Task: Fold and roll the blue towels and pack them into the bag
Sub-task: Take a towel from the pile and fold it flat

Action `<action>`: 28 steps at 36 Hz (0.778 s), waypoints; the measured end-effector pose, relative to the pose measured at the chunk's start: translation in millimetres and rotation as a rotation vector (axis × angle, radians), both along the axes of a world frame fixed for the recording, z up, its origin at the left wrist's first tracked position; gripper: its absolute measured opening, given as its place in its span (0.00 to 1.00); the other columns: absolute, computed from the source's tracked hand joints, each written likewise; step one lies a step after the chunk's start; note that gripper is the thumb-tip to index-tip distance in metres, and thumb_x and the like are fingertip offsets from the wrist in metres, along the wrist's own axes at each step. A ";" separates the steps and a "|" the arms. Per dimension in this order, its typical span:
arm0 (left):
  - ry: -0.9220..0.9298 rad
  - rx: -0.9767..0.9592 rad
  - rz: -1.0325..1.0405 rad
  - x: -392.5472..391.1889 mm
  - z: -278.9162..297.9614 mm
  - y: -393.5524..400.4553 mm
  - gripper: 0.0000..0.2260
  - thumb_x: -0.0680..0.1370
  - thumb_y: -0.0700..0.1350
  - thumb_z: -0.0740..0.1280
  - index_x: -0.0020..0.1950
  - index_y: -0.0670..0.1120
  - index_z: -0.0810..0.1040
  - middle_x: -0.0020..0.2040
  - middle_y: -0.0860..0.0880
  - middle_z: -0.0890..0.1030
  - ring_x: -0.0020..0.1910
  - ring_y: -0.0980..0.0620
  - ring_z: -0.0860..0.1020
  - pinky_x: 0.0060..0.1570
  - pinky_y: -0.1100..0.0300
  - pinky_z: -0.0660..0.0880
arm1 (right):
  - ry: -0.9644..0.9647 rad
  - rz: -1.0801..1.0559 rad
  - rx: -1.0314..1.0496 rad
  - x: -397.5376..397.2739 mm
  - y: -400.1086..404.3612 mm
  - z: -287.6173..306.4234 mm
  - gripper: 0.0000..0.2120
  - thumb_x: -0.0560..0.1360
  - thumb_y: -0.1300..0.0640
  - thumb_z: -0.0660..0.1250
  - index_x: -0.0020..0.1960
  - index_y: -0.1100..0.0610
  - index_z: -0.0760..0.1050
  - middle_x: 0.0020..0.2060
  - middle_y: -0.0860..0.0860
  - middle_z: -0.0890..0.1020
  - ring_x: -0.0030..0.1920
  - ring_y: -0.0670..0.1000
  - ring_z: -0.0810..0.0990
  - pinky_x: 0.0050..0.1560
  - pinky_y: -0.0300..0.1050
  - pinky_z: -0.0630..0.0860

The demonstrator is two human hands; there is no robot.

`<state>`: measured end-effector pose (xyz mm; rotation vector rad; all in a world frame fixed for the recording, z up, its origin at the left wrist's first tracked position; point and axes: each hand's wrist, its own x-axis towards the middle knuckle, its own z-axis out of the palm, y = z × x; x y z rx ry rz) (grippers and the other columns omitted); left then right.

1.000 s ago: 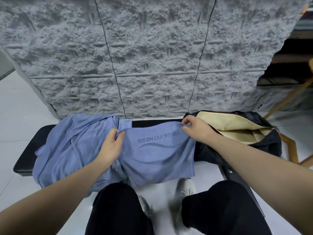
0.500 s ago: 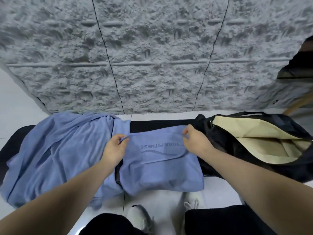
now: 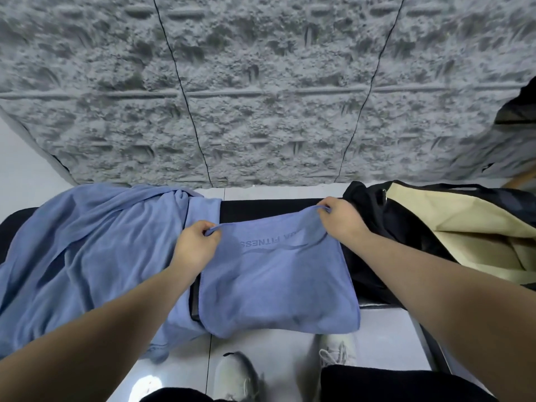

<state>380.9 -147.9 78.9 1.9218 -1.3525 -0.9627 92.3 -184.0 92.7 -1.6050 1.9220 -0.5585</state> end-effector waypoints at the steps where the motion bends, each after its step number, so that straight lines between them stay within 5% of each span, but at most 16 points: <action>1: -0.029 0.005 -0.013 0.4 -1.1 -2.8 0.08 0.79 0.43 0.64 0.42 0.41 0.77 0.36 0.46 0.74 0.35 0.49 0.70 0.33 0.58 0.66 | 0.016 0.006 -0.001 0.8 -3.1 -2.1 0.10 0.80 0.62 0.58 0.51 0.61 0.79 0.45 0.57 0.82 0.43 0.54 0.77 0.38 0.42 0.70; 6: -0.208 -0.034 -0.104 2.3 -2.0 -13.6 0.13 0.78 0.41 0.62 0.39 0.33 0.72 0.39 0.45 0.74 0.36 0.49 0.71 0.35 0.57 0.65 | 0.140 0.002 0.019 0.3 -12.4 -9.2 0.11 0.76 0.64 0.60 0.46 0.57 0.82 0.41 0.55 0.83 0.45 0.55 0.80 0.39 0.39 0.71; 11: -0.244 0.023 -0.141 7.9 -2.0 -21.7 0.10 0.81 0.44 0.62 0.46 0.37 0.76 0.40 0.41 0.77 0.35 0.47 0.72 0.31 0.58 0.65 | 0.196 -0.008 0.051 -3.4 -17.6 -12.7 0.11 0.77 0.63 0.60 0.47 0.57 0.81 0.46 0.55 0.82 0.48 0.54 0.79 0.42 0.41 0.75; 16: -0.282 0.038 -0.246 16.2 -5.9 -27.7 0.08 0.80 0.42 0.64 0.42 0.41 0.76 0.40 0.46 0.77 0.36 0.46 0.75 0.31 0.60 0.68 | 0.251 0.008 0.070 -3.2 -17.6 -20.8 0.11 0.75 0.64 0.61 0.41 0.49 0.74 0.55 0.53 0.76 0.56 0.51 0.70 0.50 0.37 0.67; 21: -0.320 0.028 -0.270 17.7 -2.2 -29.5 0.10 0.79 0.42 0.67 0.38 0.51 0.72 0.36 0.53 0.75 0.34 0.55 0.72 0.32 0.66 0.67 | 0.326 0.024 0.084 -2.4 -16.9 -19.1 0.10 0.76 0.65 0.59 0.47 0.51 0.74 0.53 0.54 0.78 0.61 0.55 0.71 0.54 0.42 0.70; 28: -0.152 -0.060 -0.229 15.9 10.1 -31.5 0.06 0.79 0.44 0.67 0.43 0.49 0.73 0.38 0.49 0.77 0.36 0.49 0.74 0.35 0.63 0.69 | 0.157 0.019 0.013 -4.2 -11.3 -14.3 0.09 0.76 0.63 0.61 0.40 0.52 0.70 0.49 0.53 0.76 0.48 0.54 0.76 0.43 0.41 0.70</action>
